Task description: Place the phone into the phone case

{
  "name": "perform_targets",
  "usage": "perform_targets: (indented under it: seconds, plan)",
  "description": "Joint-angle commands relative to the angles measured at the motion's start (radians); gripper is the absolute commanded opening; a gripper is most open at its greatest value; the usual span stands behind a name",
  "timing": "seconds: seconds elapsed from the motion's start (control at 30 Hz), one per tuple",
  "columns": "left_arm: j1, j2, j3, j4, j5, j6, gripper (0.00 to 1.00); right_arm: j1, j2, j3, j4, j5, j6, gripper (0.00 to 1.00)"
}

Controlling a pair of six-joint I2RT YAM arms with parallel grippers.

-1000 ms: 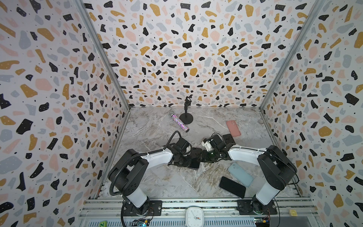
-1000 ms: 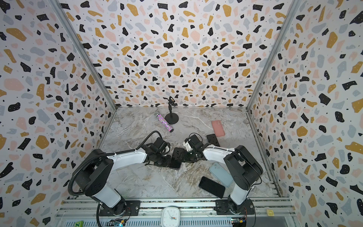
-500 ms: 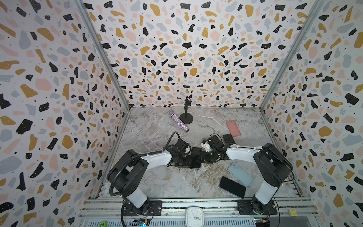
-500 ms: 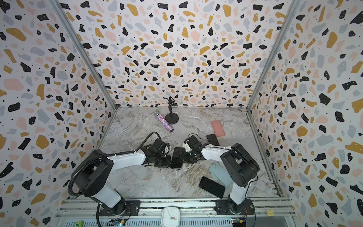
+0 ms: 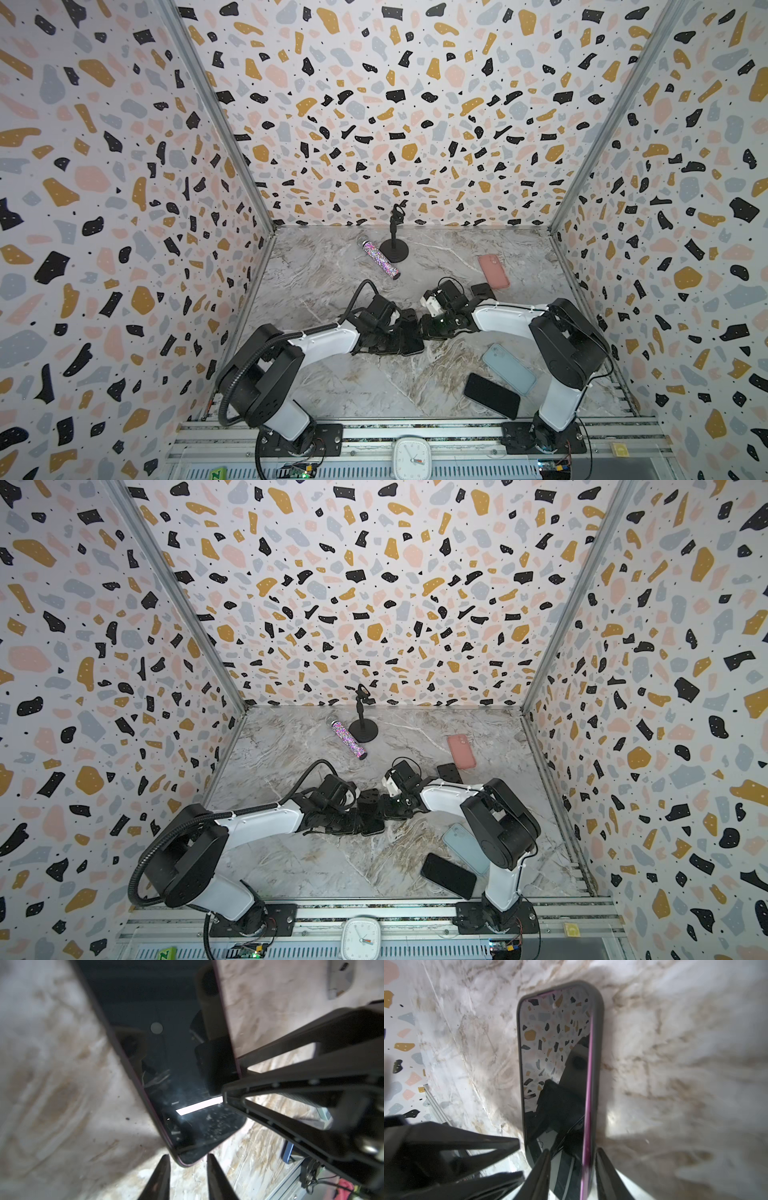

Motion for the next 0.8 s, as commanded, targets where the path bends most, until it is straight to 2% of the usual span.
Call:
perform_targets:
  seconds: [0.0, 0.33, 0.77]
  plan:
    - [0.008, -0.025, -0.031, 0.032, 0.017, -0.026, 0.37, -0.001, -0.117, -0.022, -0.070, 0.055, -0.010, 0.38]
    - [0.015, -0.031, -0.107, 0.121, 0.044, -0.075, 0.42, 0.042, -0.138, -0.082, -0.056, 0.061, 0.019, 0.36]
    - [0.024, 0.005, -0.139, 0.240, 0.109, -0.114, 0.45, 0.054, -0.097, -0.085, -0.015, 0.036, 0.029, 0.24]
